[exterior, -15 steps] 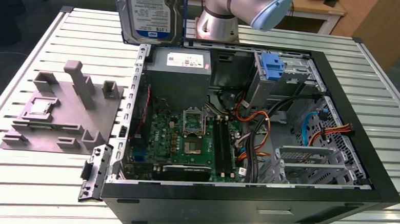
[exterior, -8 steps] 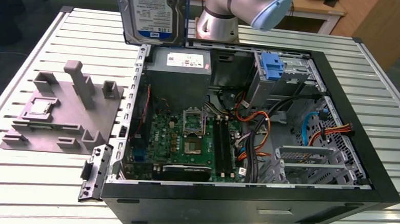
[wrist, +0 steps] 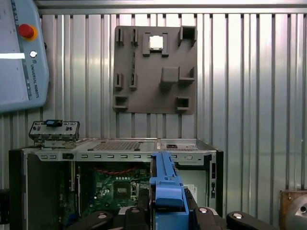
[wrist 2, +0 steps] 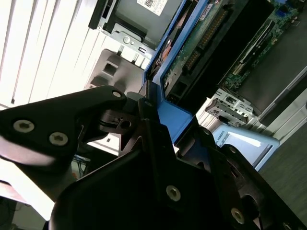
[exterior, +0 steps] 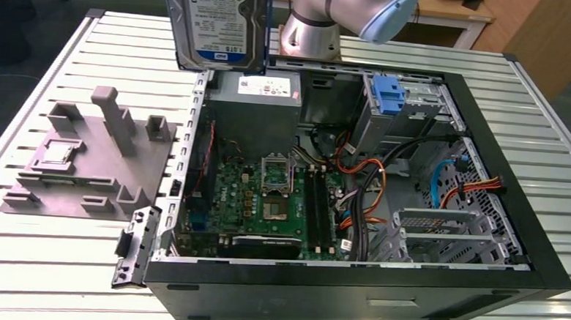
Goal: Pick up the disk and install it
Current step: 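Pick up the disk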
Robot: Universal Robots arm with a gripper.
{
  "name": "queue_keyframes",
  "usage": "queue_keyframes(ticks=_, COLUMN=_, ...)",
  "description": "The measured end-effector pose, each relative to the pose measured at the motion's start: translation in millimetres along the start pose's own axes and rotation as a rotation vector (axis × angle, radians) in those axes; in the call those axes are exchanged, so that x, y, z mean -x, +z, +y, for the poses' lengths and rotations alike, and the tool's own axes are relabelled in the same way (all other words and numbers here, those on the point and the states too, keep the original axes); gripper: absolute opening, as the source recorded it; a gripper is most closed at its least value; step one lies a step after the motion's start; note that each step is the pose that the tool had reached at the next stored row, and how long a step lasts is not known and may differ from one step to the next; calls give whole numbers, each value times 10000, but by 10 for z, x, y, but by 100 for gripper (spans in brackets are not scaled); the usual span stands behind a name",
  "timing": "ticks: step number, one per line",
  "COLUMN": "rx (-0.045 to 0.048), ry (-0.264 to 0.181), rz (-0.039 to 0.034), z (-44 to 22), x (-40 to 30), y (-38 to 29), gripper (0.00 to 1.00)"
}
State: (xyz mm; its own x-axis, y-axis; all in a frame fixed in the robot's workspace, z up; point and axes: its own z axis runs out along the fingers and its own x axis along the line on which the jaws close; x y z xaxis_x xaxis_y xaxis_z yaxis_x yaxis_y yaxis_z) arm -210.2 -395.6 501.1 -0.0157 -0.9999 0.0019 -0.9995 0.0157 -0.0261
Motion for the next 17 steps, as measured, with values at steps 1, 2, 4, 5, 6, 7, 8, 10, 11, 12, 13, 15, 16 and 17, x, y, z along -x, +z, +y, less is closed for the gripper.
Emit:
queue_keyframes(ticks=1, rx=0, ry=1, rz=0, z=-3, x=-12, y=1, gripper=37)
queue_keyframes(ticks=2, rx=0, ry=0, rz=0, z=-6, x=-21, y=2, gripper=37)
queue_keyframes(ticks=4, rx=-1, ry=0, rz=-1, z=-13, x=-32, y=3, gripper=37)
queue_keyframes(ticks=5, rx=0, ry=1, rz=0, z=-19, x=-35, y=4, gripper=37)
queue_keyframes(ticks=6, rx=0, ry=0, rz=0, z=-27, x=-38, y=4, gripper=37)
queue_keyframes(ticks=7, rx=1, ry=0, rz=1, z=-42, x=-39, y=4, gripper=37)
queue_keyframes(ticks=8, rx=0, ry=-1, rz=0, z=-60, x=-39, y=6, gripper=37)
queue_keyframes(ticks=10, rx=1, ry=0, rz=1, z=-114, x=-38, y=7, gripper=37)
queue_keyframes(ticks=11, rx=0, ry=0, rz=0, z=-145, x=-38, y=9, gripper=37)
queue_keyframes(ticks=12, rx=1, ry=1, rz=1, z=-175, x=-37, y=9, gripper=37)
queue_keyframes(ticks=13, rx=0, ry=0, rz=0, z=-205, x=-37, y=11, gripper=37)
queue_keyframes(ticks=15, rx=0, ry=0, rz=0, z=-241, x=-36, y=12, gripper=37)
queue_keyframes(ticks=16, rx=0, ry=0, rz=0, z=-249, x=-36, y=12, gripper=37)
queue_keyframes(ticks=17, rx=0, ry=0, rz=1, z=-251, x=-37, y=12, gripper=37)
